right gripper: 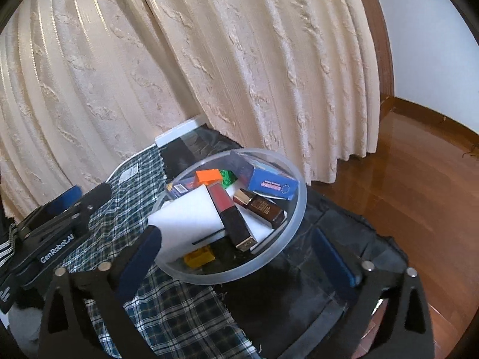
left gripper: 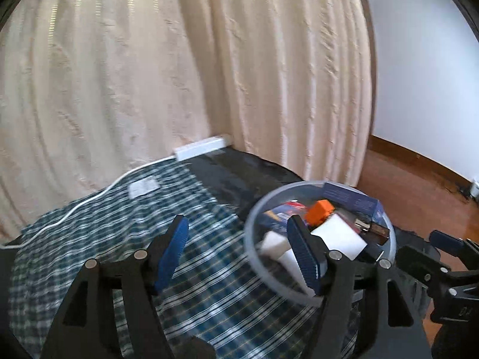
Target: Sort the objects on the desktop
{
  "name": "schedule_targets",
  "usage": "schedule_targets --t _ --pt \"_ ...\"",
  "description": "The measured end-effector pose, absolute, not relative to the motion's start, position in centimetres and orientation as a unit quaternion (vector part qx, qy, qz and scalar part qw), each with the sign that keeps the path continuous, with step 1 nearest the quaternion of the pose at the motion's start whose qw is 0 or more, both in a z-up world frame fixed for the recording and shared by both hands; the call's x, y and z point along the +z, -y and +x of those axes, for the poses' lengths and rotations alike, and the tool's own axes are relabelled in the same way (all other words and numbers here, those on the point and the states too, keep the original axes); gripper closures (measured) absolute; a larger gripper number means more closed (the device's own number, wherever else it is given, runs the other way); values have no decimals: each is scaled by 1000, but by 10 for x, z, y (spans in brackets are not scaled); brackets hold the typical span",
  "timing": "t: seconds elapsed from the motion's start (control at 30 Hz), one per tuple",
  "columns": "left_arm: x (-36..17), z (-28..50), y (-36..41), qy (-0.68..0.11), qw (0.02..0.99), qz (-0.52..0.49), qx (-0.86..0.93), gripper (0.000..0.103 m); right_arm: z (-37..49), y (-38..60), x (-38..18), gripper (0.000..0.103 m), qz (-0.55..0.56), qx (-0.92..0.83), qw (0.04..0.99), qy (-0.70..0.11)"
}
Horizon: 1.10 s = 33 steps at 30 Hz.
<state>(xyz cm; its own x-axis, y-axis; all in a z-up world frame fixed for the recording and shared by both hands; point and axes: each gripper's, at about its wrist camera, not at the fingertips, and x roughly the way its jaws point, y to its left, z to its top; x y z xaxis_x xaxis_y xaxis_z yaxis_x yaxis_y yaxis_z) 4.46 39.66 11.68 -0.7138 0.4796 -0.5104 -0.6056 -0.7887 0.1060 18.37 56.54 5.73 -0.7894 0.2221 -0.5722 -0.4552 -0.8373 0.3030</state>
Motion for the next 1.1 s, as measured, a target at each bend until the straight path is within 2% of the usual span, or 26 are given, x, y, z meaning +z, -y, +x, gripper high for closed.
schedule_targets --t 0.4,0.7,0.83,0.93,1.1 --pt "120 75 -362 -122 281 -255 917 31 205 -546 72 0 -255 922 237 -167" --pt "119 92 -357 -108 319 -279 899 32 219 -536 71 0 -258 923 235 -164" --pt "114 97 -359 -113 327 -283 895 31 220 -528 72 0 -266 919 260 -128" --pt "106 98 -361 -114 334 -295 888 31 213 -518 64 0 -292 914 268 -92" --pt "88 102 -366 -127 333 -316 879 31 208 -509 46 0 -318 910 250 -95"
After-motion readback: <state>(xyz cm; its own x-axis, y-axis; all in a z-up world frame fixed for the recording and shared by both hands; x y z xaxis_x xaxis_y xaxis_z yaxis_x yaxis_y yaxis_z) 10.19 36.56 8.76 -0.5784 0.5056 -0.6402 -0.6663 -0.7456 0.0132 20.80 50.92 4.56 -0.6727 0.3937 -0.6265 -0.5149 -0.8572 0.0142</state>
